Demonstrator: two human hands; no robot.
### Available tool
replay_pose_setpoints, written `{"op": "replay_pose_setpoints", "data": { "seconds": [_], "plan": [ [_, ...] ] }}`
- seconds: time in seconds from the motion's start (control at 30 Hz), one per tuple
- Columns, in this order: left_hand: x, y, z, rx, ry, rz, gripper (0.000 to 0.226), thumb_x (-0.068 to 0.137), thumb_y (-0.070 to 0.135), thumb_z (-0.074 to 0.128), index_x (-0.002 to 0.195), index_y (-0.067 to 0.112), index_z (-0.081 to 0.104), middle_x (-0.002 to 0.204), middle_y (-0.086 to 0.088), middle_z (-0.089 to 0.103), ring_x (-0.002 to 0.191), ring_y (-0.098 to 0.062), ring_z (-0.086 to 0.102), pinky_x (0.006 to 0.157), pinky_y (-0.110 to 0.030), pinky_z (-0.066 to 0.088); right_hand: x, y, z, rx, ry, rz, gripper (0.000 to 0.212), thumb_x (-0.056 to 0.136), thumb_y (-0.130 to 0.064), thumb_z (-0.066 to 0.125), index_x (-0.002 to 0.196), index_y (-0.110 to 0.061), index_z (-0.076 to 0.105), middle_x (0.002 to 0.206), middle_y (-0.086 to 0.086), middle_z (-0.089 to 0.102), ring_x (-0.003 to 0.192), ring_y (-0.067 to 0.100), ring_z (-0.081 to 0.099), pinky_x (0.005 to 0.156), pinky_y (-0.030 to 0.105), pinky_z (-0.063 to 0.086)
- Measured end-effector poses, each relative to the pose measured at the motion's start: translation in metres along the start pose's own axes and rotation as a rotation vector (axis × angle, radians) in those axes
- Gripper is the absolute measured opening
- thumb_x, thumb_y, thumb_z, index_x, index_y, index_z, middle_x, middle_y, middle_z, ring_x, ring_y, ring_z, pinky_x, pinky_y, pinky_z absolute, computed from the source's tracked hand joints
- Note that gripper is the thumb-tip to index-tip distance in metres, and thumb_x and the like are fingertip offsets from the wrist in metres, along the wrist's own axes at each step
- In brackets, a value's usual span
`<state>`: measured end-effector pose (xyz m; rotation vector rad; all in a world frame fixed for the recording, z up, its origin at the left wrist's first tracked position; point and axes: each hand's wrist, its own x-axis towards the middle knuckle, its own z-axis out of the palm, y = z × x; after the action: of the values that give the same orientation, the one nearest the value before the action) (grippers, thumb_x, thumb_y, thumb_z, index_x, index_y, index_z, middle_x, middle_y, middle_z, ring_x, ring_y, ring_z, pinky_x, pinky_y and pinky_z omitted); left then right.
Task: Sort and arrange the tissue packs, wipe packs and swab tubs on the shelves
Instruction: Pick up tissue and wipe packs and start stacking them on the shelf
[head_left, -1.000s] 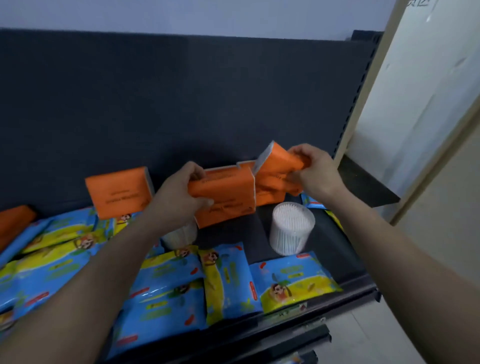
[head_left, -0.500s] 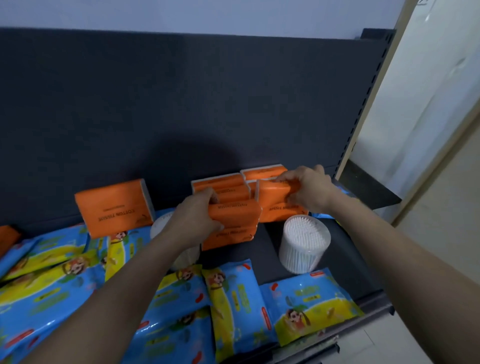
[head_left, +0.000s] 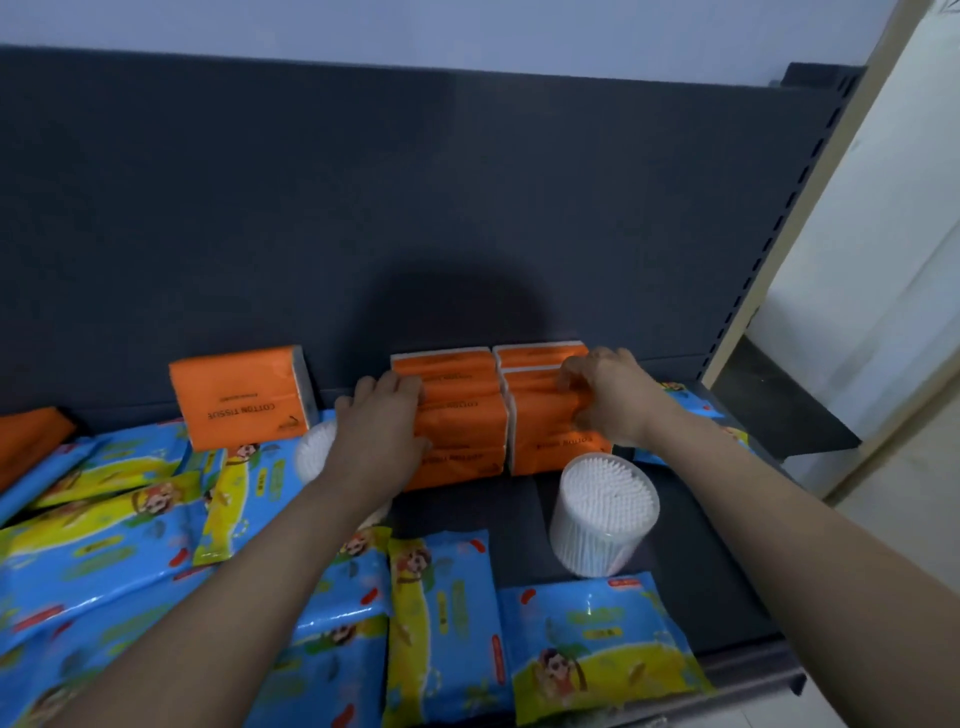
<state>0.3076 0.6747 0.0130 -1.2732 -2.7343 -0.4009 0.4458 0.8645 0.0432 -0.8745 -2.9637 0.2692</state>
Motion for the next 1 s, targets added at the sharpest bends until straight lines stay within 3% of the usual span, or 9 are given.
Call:
{"op": "replay_pose_setpoints", "data": {
  "seconds": [0.27,0.63,0.87,0.93,1.0],
  "plan": [
    [-0.005,0.008,0.001,0.121,0.026,-0.015,0.052,0.080,0.031,0.066,0.124,0.014,0.043,0.123,-0.008,0.044,0.113,-0.028,0.040,0.091,-0.038,0.032,-0.002,0.008,-0.003,0.005,-0.011,-0.067,0.042,0.079,-0.008,0.057,0.119,-0.018,0.055,0.122,0.008,0.052,0.113,0.026,0.048,0.092,0.037,0.045],
    [-0.019,0.019,-0.014,0.057,0.080,-0.050,0.050,0.083,0.029,0.064,0.127,0.016,0.045,0.126,-0.008,0.045,0.115,-0.027,0.042,0.095,-0.037,0.031,-0.019,0.010,-0.016,0.078,0.032,-0.112,0.040,0.087,-0.015,0.054,0.126,-0.019,0.055,0.124,0.006,0.060,0.113,0.024,0.055,0.095,0.037,0.046],
    [-0.035,0.049,-0.030,-0.212,0.230,0.000,0.030,0.084,0.015,0.062,0.114,0.014,0.057,0.114,-0.005,0.054,0.110,-0.024,0.048,0.098,-0.037,0.035,-0.033,0.011,-0.023,0.195,0.130,-0.198,0.026,0.091,-0.028,0.056,0.116,-0.020,0.061,0.107,0.001,0.065,0.097,0.017,0.059,0.086,0.032,0.049],
    [-0.042,0.061,-0.029,-0.298,0.264,0.043,0.025,0.080,0.012,0.066,0.104,0.012,0.061,0.104,-0.003,0.057,0.102,-0.022,0.054,0.093,-0.037,0.041,-0.039,0.016,-0.023,0.214,0.161,-0.220,0.027,0.091,-0.030,0.057,0.115,-0.019,0.062,0.105,0.001,0.066,0.098,0.018,0.059,0.087,0.034,0.048],
    [-0.050,0.071,-0.023,-0.337,0.250,0.084,0.020,0.077,0.011,0.070,0.095,0.011,0.062,0.094,-0.001,0.057,0.091,-0.019,0.056,0.084,-0.027,0.042,-0.043,0.022,-0.021,0.224,0.181,-0.240,0.026,0.090,-0.028,0.057,0.113,-0.017,0.063,0.104,0.003,0.066,0.098,0.020,0.060,0.089,0.037,0.047]
  ]
}}
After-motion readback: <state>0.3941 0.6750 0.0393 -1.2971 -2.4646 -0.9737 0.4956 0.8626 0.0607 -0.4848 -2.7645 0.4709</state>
